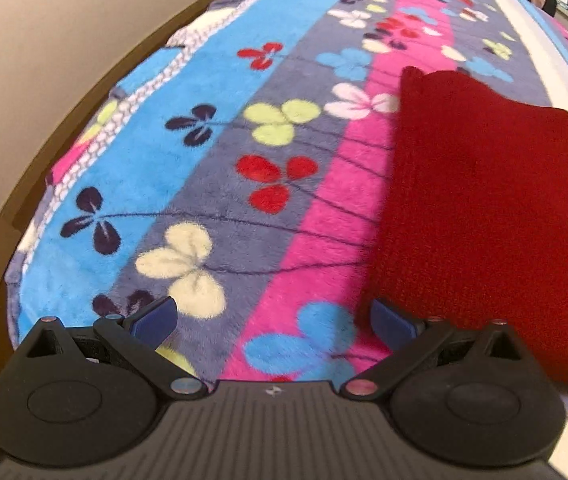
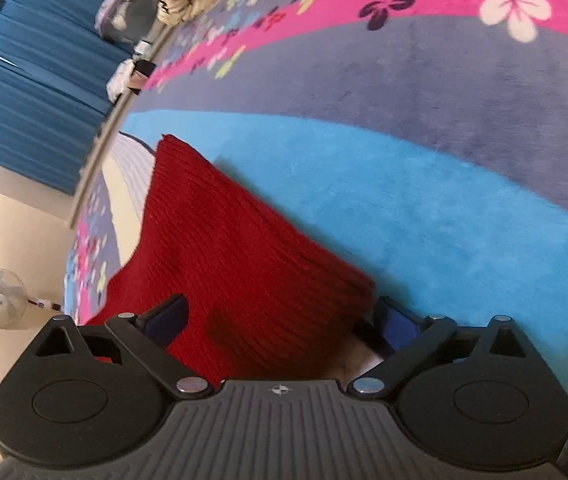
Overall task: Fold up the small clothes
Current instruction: 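Grasp one side of the folded red sweater with the right gripper and fold it over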
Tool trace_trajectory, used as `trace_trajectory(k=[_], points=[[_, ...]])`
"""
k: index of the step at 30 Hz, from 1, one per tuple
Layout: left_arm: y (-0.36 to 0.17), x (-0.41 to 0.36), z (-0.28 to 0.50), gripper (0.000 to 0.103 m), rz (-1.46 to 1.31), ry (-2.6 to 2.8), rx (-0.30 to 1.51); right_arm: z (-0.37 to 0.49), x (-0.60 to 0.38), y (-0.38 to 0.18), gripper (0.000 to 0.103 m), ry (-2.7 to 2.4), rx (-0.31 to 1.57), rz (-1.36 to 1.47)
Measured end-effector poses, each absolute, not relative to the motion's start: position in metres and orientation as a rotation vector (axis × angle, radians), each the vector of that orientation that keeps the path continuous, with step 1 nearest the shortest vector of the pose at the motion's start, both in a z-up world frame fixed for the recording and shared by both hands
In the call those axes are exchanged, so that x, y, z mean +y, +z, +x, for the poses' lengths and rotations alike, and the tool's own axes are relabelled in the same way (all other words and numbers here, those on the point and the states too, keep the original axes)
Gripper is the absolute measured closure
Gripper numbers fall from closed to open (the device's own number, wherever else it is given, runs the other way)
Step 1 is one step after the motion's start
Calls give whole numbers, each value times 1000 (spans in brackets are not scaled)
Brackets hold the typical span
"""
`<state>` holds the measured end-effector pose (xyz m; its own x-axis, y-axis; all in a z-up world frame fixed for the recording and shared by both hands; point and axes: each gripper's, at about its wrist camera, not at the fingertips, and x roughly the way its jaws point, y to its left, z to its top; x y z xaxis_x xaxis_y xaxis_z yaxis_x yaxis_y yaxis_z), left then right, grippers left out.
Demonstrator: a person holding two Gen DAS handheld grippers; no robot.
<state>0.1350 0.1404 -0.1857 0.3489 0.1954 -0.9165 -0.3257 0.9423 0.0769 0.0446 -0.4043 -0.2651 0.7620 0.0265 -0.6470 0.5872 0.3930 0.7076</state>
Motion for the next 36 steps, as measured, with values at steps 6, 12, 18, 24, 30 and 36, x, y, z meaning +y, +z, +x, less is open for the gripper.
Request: trace_trajectory(k=[6, 12, 18, 24, 30, 36], points=[[-193, 143, 141, 0, -104, 352, 1157, 46, -410, -259, 82, -264, 562, 1217], [-203, 170, 139, 0, -149, 451, 1180, 58, -411, -266, 81, -374, 681, 1154], [-222, 174, 147, 0, -162, 357, 1245, 88, -384, -227, 82, -501, 757, 915], [-220, 173, 147, 0, -176, 273, 1230, 144, -246, -127, 87, -464, 587, 183], [-214, 188, 136, 0, -237, 222, 1197, 142, -28, -142, 87, 130, 459, -471], [-213, 224, 121, 1, -320, 269, 1202, 114, 56, -226, 87, 438, 613, -662]])
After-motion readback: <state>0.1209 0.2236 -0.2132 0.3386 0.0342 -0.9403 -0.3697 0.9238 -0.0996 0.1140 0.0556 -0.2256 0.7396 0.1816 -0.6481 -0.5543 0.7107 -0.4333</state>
